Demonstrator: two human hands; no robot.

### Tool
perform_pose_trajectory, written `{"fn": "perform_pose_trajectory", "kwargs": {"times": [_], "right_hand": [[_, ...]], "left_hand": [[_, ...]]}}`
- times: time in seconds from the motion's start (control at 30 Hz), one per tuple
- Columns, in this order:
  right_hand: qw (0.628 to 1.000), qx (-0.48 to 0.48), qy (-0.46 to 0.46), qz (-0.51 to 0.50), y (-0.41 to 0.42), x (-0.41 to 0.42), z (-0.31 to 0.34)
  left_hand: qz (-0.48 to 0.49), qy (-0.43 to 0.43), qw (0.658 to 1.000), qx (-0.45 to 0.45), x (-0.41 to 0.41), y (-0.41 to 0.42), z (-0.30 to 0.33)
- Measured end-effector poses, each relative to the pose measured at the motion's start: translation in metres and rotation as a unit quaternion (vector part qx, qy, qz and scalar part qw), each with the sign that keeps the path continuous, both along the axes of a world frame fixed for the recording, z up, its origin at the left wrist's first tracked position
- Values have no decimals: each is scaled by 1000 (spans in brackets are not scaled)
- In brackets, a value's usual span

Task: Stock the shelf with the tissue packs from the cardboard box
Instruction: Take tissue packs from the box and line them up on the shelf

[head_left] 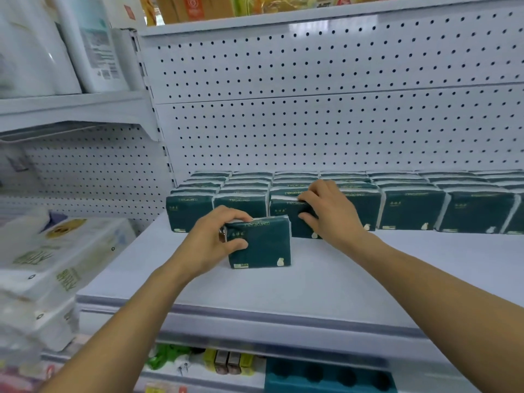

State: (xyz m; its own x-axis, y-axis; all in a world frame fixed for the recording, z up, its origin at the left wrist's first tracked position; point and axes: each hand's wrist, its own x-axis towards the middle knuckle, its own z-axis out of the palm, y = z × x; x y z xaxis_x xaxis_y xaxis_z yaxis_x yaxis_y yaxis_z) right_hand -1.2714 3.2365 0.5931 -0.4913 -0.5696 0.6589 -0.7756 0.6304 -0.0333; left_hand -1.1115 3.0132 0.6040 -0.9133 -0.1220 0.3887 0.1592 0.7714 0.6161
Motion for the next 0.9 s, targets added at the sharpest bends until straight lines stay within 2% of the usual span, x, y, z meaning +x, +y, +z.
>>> {"fn": "perform_pose_trajectory", "kwargs": {"times": [0.2,0.27,0.33,0.37,0.4,0.47,0.5,0.57,0.63,0.7,0.8,0.9], "right_hand": [[999,14,34,-35,-4,-7,0],[998,-50,25,-22,0,0,7],[989,-136,-23,43,7,19,16],[987,-128,-42,84,11,30,19],[990,-79,-42,109,14,40,19],[993,48,-6,110,22,51,9],[992,79,-2,99,29,49,3],[995,63,-22,78,52,42,-3],[997,35,-38,51,79,36,-5],[999,17,-41,12,105,29,-3],[995,-13,-84,-54,125,17,0],[996,-17,-67,-59,123,5,-3]], "left_hand": [[-1,-2,1000,4,-3,2,-1],[0,0,1000,3,-6,4,-1],[-2,4,1000,-3,-11,9,-1],[-6,9,1000,-10,-14,14,-2],[-15,14,1000,-18,-18,21,-3],[-43,25,998,-29,-26,37,-5],[-52,37,997,-34,-30,45,-6],[-33,93,994,-55,-40,56,-6],[18,158,981,-110,-52,61,-4],[44,187,961,-198,-66,63,-2],[41,140,931,-335,-87,69,-7],[55,106,911,-394,-99,70,-13]]}}
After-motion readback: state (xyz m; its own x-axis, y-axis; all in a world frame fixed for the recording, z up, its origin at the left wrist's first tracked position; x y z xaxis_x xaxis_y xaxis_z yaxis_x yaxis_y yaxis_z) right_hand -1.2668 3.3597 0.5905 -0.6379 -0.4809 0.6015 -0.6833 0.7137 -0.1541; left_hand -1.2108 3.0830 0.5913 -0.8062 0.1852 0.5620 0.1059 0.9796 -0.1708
